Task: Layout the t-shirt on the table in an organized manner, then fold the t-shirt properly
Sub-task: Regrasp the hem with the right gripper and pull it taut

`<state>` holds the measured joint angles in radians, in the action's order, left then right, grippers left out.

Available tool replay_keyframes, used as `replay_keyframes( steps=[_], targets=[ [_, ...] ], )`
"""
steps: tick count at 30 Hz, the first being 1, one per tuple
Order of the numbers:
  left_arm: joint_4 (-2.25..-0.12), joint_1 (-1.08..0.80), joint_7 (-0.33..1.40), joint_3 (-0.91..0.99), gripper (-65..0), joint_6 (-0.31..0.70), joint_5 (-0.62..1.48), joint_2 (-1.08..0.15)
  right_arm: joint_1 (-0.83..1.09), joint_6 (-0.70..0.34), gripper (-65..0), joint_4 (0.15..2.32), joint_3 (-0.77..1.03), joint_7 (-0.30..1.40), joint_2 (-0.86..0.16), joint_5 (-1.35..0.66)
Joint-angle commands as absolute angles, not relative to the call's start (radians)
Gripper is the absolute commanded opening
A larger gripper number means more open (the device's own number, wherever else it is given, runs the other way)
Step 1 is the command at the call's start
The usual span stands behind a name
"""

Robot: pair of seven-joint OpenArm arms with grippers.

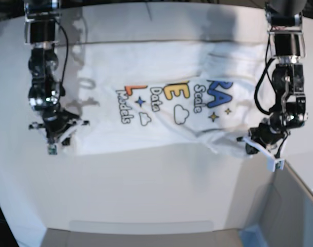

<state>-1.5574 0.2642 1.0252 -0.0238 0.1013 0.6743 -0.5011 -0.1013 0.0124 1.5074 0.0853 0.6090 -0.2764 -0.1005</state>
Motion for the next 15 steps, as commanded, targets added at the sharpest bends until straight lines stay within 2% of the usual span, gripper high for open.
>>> replay_keyframes(
  steps=[1, 6, 15],
  targets=[
    [-1.573, 0.294, 1.003, -0.016, -65.0, 0.105, 0.679, -0.516, -0.096, 0.007, -65.0, 1.558, 0.056, 0.587, -0.285, -0.074],
    [-1.573, 0.294, 1.003, -0.016, -65.0, 0.105, 0.679, -0.515, 0.036, 0.007, -65.0, 1.666, -0.110, 0.587, -0.278, 0.173],
    [-1.573, 0.294, 1.003, -0.018, -65.0, 0.105, 0.679, -0.515, 0.179, 0.007, -65.0, 1.771, -0.297, 0.585, -0.237, 0.394]
  ],
)
